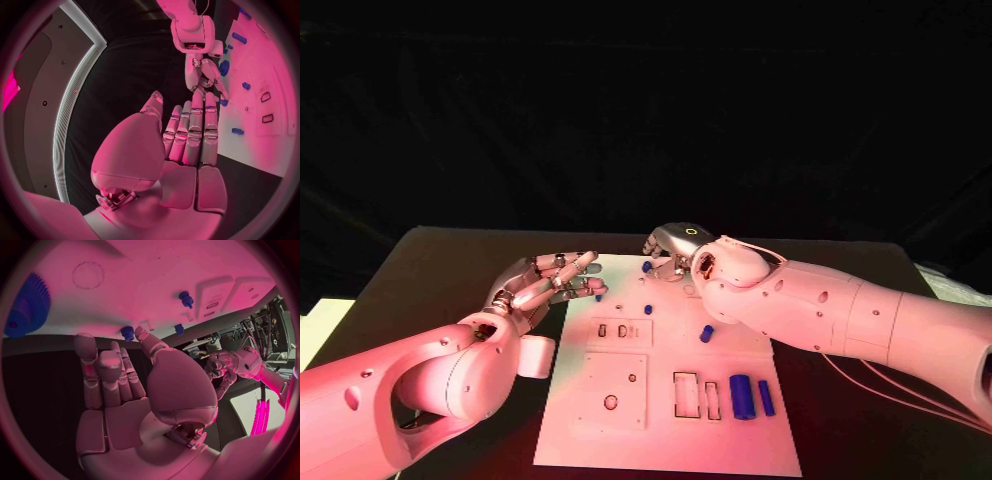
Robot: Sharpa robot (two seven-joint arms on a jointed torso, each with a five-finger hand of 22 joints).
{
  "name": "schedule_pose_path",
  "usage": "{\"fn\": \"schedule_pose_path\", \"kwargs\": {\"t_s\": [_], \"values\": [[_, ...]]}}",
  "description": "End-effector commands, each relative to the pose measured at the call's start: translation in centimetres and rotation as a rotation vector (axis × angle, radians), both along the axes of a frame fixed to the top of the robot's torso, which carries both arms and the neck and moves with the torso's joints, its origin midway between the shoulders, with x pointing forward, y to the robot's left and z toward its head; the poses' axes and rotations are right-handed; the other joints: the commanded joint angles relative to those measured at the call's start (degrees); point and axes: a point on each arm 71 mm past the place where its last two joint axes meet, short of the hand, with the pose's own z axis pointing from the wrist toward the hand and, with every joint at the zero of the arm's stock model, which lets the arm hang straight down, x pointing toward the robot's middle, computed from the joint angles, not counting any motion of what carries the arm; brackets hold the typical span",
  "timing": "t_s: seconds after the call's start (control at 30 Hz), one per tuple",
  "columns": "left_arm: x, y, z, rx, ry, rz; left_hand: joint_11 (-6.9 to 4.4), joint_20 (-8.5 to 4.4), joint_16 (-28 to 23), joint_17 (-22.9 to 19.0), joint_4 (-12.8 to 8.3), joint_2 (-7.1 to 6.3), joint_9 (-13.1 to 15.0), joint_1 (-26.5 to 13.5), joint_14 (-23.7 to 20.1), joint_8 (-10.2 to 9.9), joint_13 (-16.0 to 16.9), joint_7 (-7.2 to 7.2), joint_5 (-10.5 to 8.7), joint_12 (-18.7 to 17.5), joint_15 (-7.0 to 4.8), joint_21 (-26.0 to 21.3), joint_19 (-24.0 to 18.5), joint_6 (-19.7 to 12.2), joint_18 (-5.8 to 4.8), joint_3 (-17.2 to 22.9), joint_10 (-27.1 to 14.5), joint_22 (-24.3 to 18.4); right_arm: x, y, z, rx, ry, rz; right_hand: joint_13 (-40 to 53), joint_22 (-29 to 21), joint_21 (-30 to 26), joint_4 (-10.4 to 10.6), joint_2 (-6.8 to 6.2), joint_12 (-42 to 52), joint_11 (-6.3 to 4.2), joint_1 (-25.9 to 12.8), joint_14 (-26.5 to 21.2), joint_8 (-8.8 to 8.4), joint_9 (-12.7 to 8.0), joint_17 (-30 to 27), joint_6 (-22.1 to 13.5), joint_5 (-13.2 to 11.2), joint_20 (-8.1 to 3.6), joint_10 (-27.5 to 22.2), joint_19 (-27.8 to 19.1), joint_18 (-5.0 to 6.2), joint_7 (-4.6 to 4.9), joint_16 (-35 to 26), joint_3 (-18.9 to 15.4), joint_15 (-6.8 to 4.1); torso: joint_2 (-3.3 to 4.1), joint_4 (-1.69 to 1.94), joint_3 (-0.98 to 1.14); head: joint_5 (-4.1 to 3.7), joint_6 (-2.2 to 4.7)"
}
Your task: Assemble the parts on the task board
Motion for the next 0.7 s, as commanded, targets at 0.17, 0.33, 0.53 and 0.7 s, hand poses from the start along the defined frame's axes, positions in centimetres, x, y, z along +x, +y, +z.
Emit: {"fn": "schedule_pose_path", "kwargs": {"t_s": [0.17, 0.33, 0.53, 0.7], "values": [[0.0, 0.2, 0.1, -0.007, -0.004, -0.012, 0.43, -0.02, -0.3, 0.1, -0.5, 0.43, 0.0, 0.3, -0.5, -0.4, -0.1, 0.43, -0.18, -0.4, -0.01, -0.4, -0.3, -0.1, 0.52, 0.0, -0.3, -0.1, -1.7, -3.1, 1.6, 0.113, -0.013, -0.005, 1.3, 10.7, 7.1, 0.6, 0.26, 4.0, -1.49, 1.2, 2.9, 0.43, 0.3, 10.2, 2.6, 1.9, -1.07, 7.6, 5.6, -1.35, -0.61, 7.6, -0.3, -0.9, -0.09, -0.28, -0.02, -0.3, 0.43], [0.1, 0.6, 0.1, -0.004, -0.004, -0.004, 0.43, -0.02, -0.3, 0.1, -0.5, 0.43, 0.0, 0.3, -0.5, -0.4, -0.1, 0.43, -0.18, -0.4, -0.01, -0.4, -0.3, -0.1, 0.52, 0.0, -0.3, -0.1, -3.1, -6.4, 2.2, 0.155, 0.089, -0.048, 5.0, 17.9, 11.9, 1.2, -1.56, 10.3, -3.47, 0.7, 4.1, 0.22, 0.2, 17.9, 2.9, 4.8, -2.1, 17.1, 8.9, -2.55, -1.77, 13.1, -2.0, -2.43, -0.22, -0.9, 0.13, -0.24, 0.81], [0.1, 0.7, 0.1, -0.004, -0.003, -0.004, 0.44, -0.01, -0.4, 0.1, -0.5, 0.42, 0.0, 0.3, -0.6, -0.4, -0.1, 0.43, -0.19, -0.4, 0.0, -0.4, -0.3, -0.2, 0.52, 0.0, -0.3, -0.1, -3.9, -9.8, 2.2, 0.162, 0.185, -0.114, 39.0, 28.3, 18.6, 3.9, -1.98, 43.2, -4.28, 1.0, 5.1, 0.27, 0.1, 29.3, 2.0, 9.3, -2.95, 16.9, 12.7, -4.31, -2.0, 20.8, -7.7, -2.89, -0.32, -1.43, 0.37, -0.57, 1.2], [0.2, 0.7, 0.0, -0.004, -0.002, -0.005, 0.44, -0.01, -0.4, 0.1, -0.5, 0.42, 0.0, 0.3, -0.6, -0.4, -0.1, 0.43, -0.19, -0.4, 0.0, -0.4, -0.3, -0.2, 0.52, 0.0, -0.3, -0.1, -3.9, -11.6, 2.0, 0.14, 0.21, -0.159, 59.9, 31.7, 20.7, 5.3, -1.01, 62.1, -3.38, 2.1, 5.6, 0.44, 0.2, 34.4, 1.4, 9.8, -1.99, 17.2, 13.7, -4.92, -1.56, 23.6, -10.1, -2.32, -0.31, -1.65, 0.61, -0.43, 1.26]]}}
